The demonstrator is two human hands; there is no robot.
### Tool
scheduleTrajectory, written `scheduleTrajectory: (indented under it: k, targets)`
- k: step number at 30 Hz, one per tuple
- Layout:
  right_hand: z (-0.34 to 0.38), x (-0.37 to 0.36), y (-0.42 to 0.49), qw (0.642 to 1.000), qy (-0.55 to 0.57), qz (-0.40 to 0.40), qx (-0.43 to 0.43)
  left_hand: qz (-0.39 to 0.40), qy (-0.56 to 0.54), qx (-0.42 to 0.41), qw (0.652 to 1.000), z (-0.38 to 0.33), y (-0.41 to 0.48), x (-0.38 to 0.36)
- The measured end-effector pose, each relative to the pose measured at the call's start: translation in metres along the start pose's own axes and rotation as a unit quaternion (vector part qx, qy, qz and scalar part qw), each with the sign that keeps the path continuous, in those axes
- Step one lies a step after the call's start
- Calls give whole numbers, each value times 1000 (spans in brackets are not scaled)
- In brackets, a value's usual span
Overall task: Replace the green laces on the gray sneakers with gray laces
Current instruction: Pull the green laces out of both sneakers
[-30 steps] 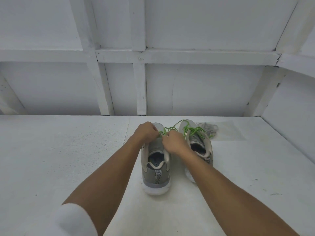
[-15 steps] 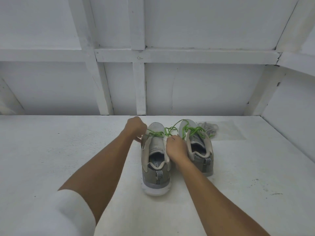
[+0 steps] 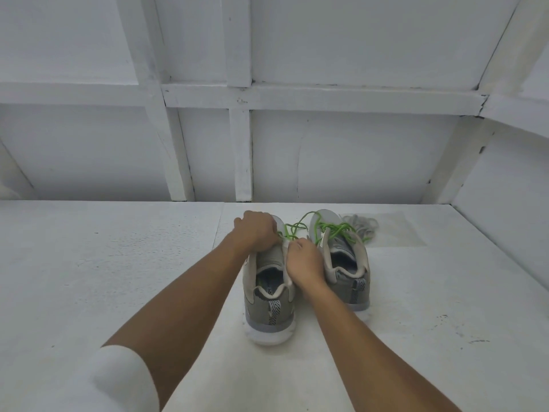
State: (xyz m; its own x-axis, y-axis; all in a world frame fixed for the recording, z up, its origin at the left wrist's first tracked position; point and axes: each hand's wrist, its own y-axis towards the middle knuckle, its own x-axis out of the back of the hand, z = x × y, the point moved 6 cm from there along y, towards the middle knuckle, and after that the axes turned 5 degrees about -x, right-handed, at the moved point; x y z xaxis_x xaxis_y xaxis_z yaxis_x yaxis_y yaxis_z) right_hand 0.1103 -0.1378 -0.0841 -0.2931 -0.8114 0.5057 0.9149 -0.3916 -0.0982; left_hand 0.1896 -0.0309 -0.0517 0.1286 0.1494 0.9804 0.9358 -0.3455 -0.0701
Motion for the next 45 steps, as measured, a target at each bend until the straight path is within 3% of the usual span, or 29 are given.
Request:
scheduleTrajectory:
  k: [3,7,10,17,22,29,33,36,39,45]
  targets:
    - [0,-1,1,1000,0,1,0,-37,-17,36,999,32,4,31]
    - [0,-1,1,1000,-6,1,-4,-146,-46,139,978,90,1,72]
    - [-1,-2,1,1000,-9,-4,-2,-147,-18,176,973,98,-2,74]
    - [0,-1,1,1000,-4,-10,0,41,-5,-6,999,10,1,0]
    - [0,-1,-1,1000,-8,-6,-1,4,19,-13,1000,14,4,14]
    - [0,-2,0,1000,-3,-8,-4,-156,47,121,979,95,5,88]
    - [0,-1,0,1000,-6,-11,-8,-131,20,72,989,69,5,68]
    - [0,-1,0,1000,-9,-11,-6,-40,-10,-18,999,23,5,30]
    - [0,-1,0,1000,-9,-10,-1,36,30,-30,998,-1,4,-4]
    - [-1,-2,1,1000,-6,-12,1,-33,10,-25,999,17,8,29]
